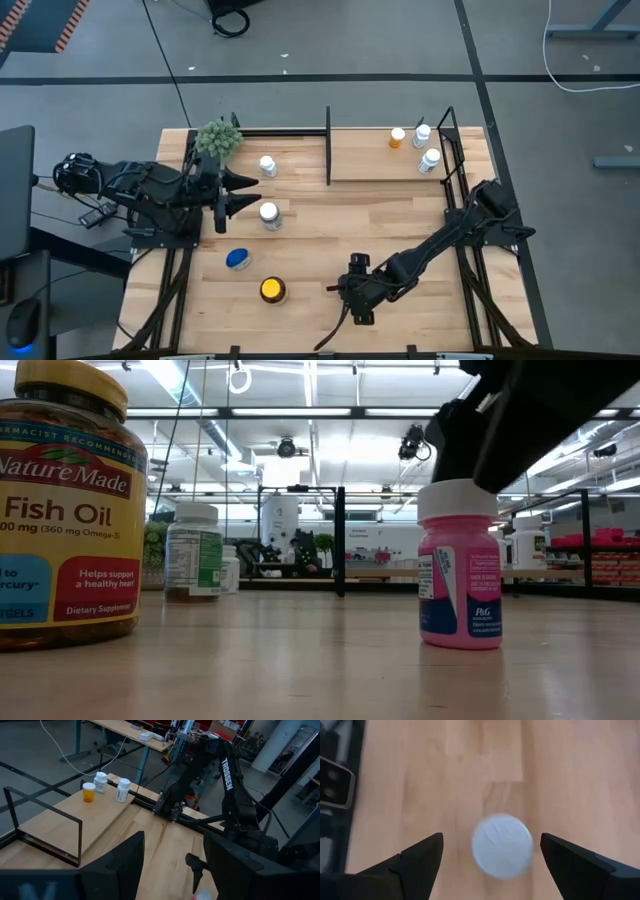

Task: Pick and place medicine bottles onto shelf by color
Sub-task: Put the pink pill bottle on the shelf

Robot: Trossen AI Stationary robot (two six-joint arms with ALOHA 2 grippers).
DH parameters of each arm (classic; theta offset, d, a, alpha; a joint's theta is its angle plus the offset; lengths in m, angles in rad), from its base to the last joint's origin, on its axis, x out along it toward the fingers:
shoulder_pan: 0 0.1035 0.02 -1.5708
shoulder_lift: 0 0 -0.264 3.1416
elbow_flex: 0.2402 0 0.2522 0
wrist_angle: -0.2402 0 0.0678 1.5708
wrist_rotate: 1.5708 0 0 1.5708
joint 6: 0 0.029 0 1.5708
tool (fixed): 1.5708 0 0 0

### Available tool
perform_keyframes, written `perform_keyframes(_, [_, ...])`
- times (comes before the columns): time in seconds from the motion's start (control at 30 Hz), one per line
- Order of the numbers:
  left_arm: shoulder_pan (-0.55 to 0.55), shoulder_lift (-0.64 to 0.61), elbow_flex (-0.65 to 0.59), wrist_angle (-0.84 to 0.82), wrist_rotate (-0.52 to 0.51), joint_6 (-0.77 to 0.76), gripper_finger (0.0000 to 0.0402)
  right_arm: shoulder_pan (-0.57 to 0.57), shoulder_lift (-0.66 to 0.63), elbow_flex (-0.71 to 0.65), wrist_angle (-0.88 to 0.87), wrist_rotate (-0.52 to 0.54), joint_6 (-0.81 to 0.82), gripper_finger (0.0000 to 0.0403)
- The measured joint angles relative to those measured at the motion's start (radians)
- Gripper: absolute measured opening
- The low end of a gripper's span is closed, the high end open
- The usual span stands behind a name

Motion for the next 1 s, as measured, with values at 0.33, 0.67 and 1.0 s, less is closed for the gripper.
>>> perform_keyframes(0.33, [0.0, 0.0, 0.0, -0.007, 0.0, 0.0, 0.0209, 0.001, 0.003, 0.0, -0.007, 0.015, 0.014, 0.0294])
perform_keyframes(0.67, [0.0, 0.0, 0.0, -0.013, 0.0, 0.0, 0.0204, 0.0, 0.003, 0.0, -0.005, 0.016, 0.045, 0.0205])
perform_keyframes(1.0, [0.0, 0.0, 0.0, -0.013, 0.0, 0.0, 0.0204, -0.002, 0.0, 0.0, -0.013, 0.101, 0.231, 0.0188])
